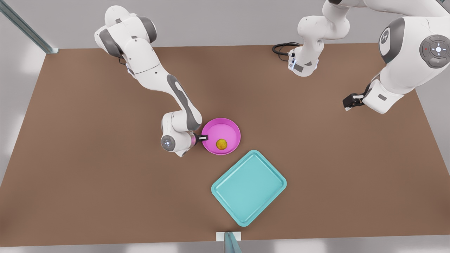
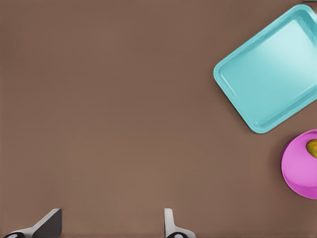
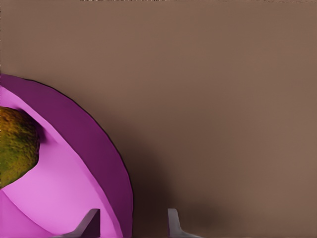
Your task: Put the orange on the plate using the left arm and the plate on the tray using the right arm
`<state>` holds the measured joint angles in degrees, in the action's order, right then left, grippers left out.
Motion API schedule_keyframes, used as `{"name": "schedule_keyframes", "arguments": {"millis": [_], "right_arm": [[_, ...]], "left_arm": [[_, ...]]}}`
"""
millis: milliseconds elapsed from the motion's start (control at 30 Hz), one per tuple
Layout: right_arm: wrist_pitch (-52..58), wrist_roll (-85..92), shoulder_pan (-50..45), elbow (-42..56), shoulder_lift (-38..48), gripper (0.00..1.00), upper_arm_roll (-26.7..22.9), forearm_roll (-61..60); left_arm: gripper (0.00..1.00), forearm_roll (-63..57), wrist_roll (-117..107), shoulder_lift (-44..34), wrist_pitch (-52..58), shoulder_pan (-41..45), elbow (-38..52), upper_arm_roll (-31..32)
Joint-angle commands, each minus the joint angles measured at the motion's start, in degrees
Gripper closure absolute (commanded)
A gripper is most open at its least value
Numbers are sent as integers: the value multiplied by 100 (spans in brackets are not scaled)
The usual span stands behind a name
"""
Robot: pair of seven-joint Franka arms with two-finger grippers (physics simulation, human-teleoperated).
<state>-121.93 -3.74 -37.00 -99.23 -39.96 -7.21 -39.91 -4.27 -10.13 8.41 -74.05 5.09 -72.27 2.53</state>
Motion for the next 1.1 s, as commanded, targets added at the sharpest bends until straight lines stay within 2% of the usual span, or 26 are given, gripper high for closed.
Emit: {"name": "schedule_keyframes", "arguments": {"millis": [0,67,167,233,367,667,1067], "right_arm": [[12,137,0,18,-21,41,0,0],[21,137,0,62,-64,43,0,0],[21,128,0,123,-100,58,0,0],[29,128,8,141,-100,61,0,0],[117,145,8,211,-100,78,0,0],[284,313,0,220,85,79,9,9],[513,330,140,1125,41,79,-44,-369]], "left_arm": [[0,-4,266,-7,14,-8,3,2],[0,-4,257,-7,14,-8,3,-7],[0,-4,257,-7,14,-8,3,-7],[0,5,257,-7,14,-8,3,-7],[0,-4,257,2,14,-8,3,-7],[0,-4,257,2,14,-8,3,-7],[0,5,257,11,14,-8,3,-51]]}}
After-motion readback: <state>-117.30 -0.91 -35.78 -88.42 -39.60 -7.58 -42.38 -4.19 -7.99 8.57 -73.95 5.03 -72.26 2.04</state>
